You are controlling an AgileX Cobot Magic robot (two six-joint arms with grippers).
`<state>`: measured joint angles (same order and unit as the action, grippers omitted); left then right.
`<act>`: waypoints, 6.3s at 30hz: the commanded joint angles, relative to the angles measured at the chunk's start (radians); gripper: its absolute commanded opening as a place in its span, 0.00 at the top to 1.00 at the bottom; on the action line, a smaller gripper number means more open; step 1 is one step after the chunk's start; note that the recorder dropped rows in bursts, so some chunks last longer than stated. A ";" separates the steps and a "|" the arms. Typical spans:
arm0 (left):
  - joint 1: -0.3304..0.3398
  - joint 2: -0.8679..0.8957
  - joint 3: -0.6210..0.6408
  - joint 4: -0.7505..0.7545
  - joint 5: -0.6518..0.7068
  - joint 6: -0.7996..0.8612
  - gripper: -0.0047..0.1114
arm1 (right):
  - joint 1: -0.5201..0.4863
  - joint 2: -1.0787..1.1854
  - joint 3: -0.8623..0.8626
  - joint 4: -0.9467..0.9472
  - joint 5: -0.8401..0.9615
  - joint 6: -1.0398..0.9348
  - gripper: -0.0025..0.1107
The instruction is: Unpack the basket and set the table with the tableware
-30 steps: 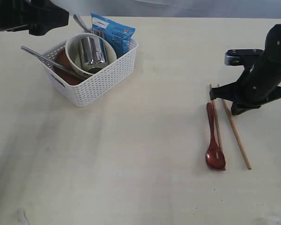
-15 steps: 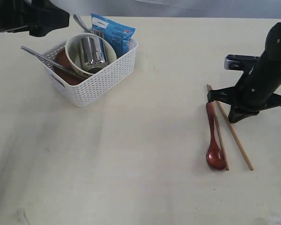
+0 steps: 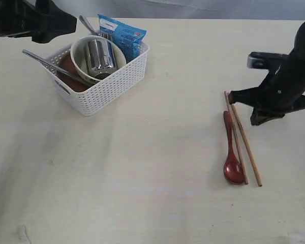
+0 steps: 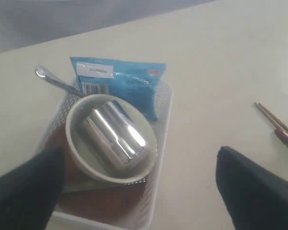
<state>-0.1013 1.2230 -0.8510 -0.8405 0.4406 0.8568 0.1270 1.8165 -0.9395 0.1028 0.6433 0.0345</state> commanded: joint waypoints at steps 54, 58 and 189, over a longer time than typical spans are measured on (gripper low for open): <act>-0.001 0.876 -0.577 0.381 -0.384 -0.768 0.49 | -0.074 -0.176 -0.024 -0.020 -0.417 -0.127 0.98; -0.001 0.876 -0.577 0.381 -0.386 -0.768 0.60 | -0.074 -0.176 -0.024 -0.020 -0.417 -0.127 0.98; -0.001 0.452 -0.444 0.413 -0.318 -0.676 0.96 | -0.018 -0.176 -0.024 -0.020 -0.421 -0.184 0.98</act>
<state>-0.1032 1.7213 -1.3697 -0.4287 0.1168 0.1383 0.0754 1.6407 -0.9610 0.0855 0.2234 -0.1236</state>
